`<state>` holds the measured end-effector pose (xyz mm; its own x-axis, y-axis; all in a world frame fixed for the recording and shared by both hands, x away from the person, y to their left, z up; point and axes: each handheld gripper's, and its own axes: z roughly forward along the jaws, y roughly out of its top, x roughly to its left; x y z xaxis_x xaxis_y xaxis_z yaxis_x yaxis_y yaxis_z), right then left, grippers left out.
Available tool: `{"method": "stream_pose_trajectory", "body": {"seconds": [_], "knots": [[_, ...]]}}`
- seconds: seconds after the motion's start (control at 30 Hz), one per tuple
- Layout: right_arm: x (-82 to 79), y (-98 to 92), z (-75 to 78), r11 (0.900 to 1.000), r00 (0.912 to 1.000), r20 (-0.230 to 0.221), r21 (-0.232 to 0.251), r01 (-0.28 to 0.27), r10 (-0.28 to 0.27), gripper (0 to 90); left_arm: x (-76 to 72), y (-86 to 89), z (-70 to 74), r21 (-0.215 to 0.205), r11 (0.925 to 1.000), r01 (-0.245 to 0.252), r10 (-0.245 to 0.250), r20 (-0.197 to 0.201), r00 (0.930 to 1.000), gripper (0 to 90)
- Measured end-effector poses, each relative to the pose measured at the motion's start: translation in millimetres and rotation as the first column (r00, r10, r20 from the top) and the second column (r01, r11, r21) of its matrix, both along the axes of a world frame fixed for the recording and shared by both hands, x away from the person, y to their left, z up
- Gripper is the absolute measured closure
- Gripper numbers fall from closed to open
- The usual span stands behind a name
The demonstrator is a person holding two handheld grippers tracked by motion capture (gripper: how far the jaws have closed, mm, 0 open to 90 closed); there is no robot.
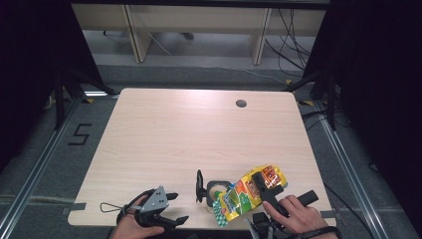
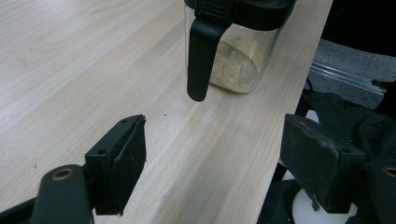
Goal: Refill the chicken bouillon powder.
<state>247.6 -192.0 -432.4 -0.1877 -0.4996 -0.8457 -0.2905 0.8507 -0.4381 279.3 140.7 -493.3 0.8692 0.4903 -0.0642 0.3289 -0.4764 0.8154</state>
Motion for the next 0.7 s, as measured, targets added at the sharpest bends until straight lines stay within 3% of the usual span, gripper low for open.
{"method": "stream_pose_trajectory", "body": {"seconds": [0.13,0.3,0.33,0.37,0.7], "knots": [[0.4,-0.6,0.6,1.000,1.0000,0.001,-0.005,-0.001,0.001,31.1,0.2,-0.3,-0.7,-0.010,0.9999,0.002,-0.002,0.002,1.0000,22.3],[0.7,-0.9,1.2,1.000,1.0000,-0.002,-0.009,0.001,-0.001,31.1,-0.4,0.4,0.8,0.009,1.0000,-0.002,0.002,-0.001,1.0000,22.3],[0.7,-1.0,1.3,1.000,1.0000,-0.005,-0.009,0.002,-0.002,31.1,0.1,-0.3,-0.7,-0.011,0.9999,0.001,-0.001,0.003,1.0000,22.3],[0.6,-1.1,1.2,1.000,1.0000,-0.004,-0.008,0.002,-0.002,31.1,-0.4,0.4,0.6,0.006,1.0000,-0.002,0.002,0.000,1.0000,22.3],[0.1,-0.9,-0.4,1.000,1.0000,-0.005,0.005,0.003,-0.003,31.1,-0.1,0.7,0.9,0.011,0.9999,0.000,0.000,0.005,1.0000,22.2]]}}
